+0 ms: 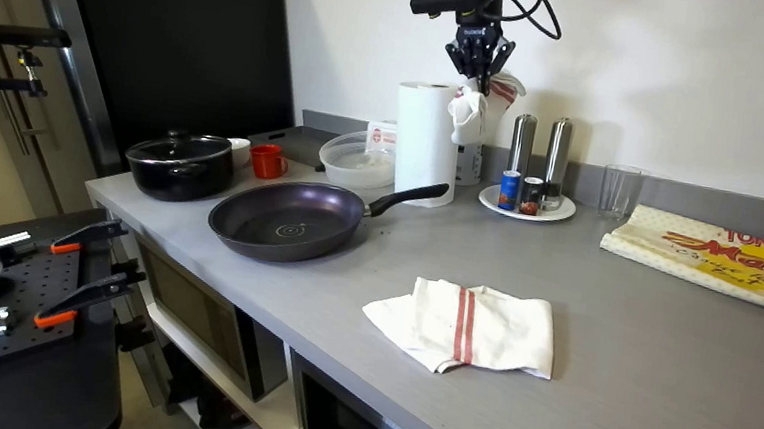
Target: Use the left towel to wipe the pan
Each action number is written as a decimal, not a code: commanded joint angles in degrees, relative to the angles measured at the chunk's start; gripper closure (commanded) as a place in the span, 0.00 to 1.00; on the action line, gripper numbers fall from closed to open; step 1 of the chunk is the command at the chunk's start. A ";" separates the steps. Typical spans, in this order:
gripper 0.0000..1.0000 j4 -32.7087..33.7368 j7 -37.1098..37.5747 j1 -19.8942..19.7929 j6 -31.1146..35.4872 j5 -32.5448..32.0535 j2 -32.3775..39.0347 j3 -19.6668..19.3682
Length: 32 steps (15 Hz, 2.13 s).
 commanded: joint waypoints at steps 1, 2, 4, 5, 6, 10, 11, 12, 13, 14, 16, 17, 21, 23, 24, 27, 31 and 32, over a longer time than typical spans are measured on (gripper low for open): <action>0.97 -13.71 2.33 2.38 4.11 -1.86 -8.60 -0.82; 0.97 -16.19 2.49 2.93 4.80 -2.25 -9.97 -0.85; 0.97 -20.91 2.91 4.11 6.08 -3.02 -12.58 -1.06; 0.97 -23.48 3.02 4.58 6.78 -3.45 -13.98 -1.01; 0.97 -26.02 2.94 4.99 7.54 -3.78 -15.34 -0.88; 0.88 -24.61 1.96 4.93 7.41 -3.62 -14.17 -0.41; 0.88 -26.17 1.94 4.99 7.66 -3.66 -15.45 -0.44; 0.88 -27.27 1.94 4.99 7.74 -3.66 -16.39 -0.50; 0.88 -27.99 1.95 4.98 7.79 -3.67 -17.04 -0.60; 0.88 -28.35 1.95 4.96 7.84 -3.68 -17.33 -0.66; 0.97 -29.54 1.96 5.44 8.93 -4.37 -17.33 -0.71; 0.97 -30.15 1.80 5.73 9.31 -4.76 -17.15 -0.66; 0.97 -35.28 1.53 7.08 12.22 -6.53 -17.68 -0.38; 0.97 -38.79 1.64 7.74 14.60 -7.55 -18.63 -0.37; 0.97 -40.77 1.62 8.05 16.01 -8.21 -19.15 -0.40; 0.97 -46.36 1.02 8.58 19.82 -9.83 -20.60 -0.24; 0.97 -54.57 -0.55 9.08 24.94 -12.32 -23.03 0.14; 0.97 -56.52 -0.69 9.29 26.24 -13.11 -23.66 0.12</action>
